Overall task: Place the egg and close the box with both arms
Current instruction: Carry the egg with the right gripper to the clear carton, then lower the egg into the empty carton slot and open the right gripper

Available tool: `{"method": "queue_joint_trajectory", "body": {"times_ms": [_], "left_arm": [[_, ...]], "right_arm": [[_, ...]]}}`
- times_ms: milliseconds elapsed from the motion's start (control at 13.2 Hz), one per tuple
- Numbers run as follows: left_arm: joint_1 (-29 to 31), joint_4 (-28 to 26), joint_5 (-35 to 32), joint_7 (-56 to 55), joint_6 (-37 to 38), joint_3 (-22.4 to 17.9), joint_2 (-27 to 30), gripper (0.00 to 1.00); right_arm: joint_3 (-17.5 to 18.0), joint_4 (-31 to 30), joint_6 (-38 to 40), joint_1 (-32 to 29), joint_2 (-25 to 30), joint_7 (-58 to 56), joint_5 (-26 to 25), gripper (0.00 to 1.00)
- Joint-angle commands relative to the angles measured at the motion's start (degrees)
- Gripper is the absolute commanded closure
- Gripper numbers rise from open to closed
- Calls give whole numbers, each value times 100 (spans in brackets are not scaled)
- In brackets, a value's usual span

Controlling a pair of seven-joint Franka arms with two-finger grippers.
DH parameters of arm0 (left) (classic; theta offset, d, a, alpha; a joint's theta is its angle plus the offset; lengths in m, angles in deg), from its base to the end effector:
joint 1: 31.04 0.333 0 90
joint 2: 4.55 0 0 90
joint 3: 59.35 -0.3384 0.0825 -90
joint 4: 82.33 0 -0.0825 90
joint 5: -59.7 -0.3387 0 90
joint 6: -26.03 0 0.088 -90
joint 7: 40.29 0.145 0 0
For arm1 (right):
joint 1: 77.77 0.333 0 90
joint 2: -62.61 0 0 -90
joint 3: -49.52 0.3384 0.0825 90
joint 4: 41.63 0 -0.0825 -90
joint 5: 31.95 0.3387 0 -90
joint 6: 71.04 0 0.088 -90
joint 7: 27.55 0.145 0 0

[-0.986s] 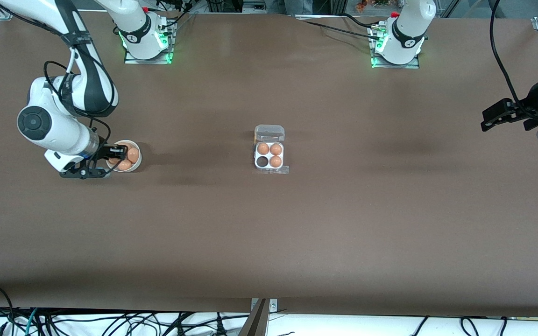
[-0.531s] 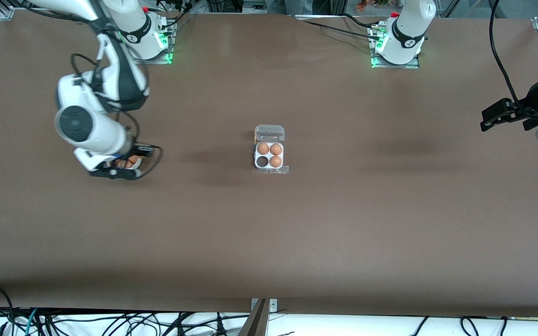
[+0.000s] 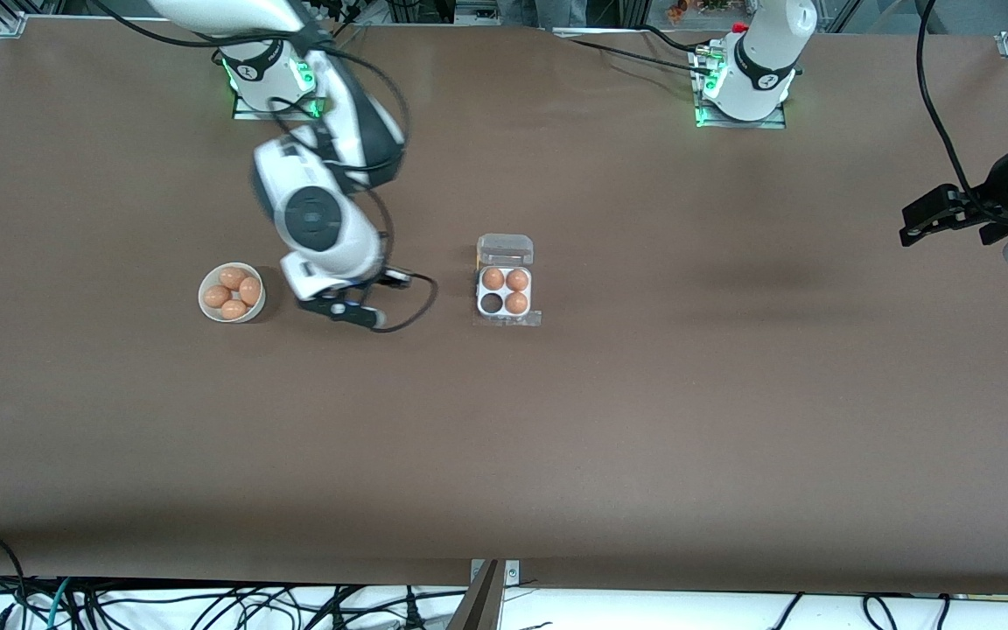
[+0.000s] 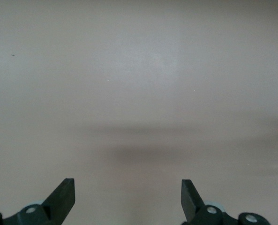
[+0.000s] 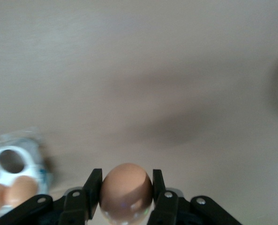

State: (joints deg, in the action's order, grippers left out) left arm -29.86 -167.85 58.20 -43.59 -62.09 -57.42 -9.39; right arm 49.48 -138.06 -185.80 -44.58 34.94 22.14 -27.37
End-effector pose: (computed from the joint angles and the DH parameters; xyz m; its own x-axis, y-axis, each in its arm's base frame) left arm 0.5322 -0.0023 0.5953 0.9983 0.0454 -0.0376 0.0444 -0.9987 -0.0255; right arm 0.5153 0.3456 0.3157 0.9330 -0.3244 -0.1559 -0.3150 -0.9455 0.0820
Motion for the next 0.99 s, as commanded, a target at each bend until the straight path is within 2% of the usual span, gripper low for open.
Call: {"method": "queue_joint_trajectory", "body": {"times_ms": [0,152,303,682,910], "left_arm": [[13,177,-61,57,120,53,-62,0],[4,177,-61,66,120,53,-70,0],[13,168,-61,75,120,53,-62,0],[5,168,-61,83,120,53,-70,0],[4,177,-61,83,120,53,-70,0]], "right_arm": [[-57,878,112,371,-633,725,446,76],[-66,1222,94,565,-897,963,693,76],[-57,1433,50,653,-1082,1052,720,76],[-57,1750,-371,680,-1442,990,729,76],[-57,1873,-529,689,-1618,982,1010,76]]}}
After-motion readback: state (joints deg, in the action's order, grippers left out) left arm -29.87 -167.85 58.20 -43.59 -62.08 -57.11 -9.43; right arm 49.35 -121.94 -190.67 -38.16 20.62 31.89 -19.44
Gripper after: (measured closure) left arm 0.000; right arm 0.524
